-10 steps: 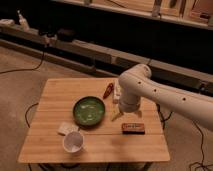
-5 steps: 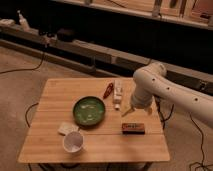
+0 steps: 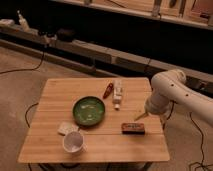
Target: Move the arm in a circular motion
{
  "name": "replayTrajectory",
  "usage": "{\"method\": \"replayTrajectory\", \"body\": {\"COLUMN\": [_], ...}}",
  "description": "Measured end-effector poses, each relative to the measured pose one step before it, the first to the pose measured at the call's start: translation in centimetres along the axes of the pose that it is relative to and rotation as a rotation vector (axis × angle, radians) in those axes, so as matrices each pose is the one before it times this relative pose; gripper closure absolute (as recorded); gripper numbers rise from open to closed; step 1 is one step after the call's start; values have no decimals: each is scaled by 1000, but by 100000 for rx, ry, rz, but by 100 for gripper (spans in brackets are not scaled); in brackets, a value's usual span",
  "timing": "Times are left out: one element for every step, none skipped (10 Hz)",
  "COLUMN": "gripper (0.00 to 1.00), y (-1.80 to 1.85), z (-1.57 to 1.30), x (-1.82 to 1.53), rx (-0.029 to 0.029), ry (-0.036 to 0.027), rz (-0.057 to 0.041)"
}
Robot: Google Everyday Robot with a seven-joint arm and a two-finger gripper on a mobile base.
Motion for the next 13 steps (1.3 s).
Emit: {"method": "replayTrajectory", "body": {"gripper": [20,20,20,20,20,20,20,20,20,20,20,20,20], "y": [222,-194,-863,-1300,-1818,-1433,-1791,-2405,-1697,-2280,-1887,-1861,-1594], "z": [60,43,-44,-87,-133,-154,-162,-253,-217,-401,-363,-360,-485], "x": [-1262,-1418,-1142,-1132,-1148,-644,-568,-303,139,450,541,979,1208], "rx": [-766,-576,-322,-581,-679,-370,-408,-436,-349,-140,316,288,290], "ry": [-1069,-891,-305,-225,-136,21,72,417,514,1024,842,1417,1718], "rz": [2342,1318,-201,-1216,-2383,-2113,-3018,-4517,-3427,-4807,-3974,-4500,-4362]}}
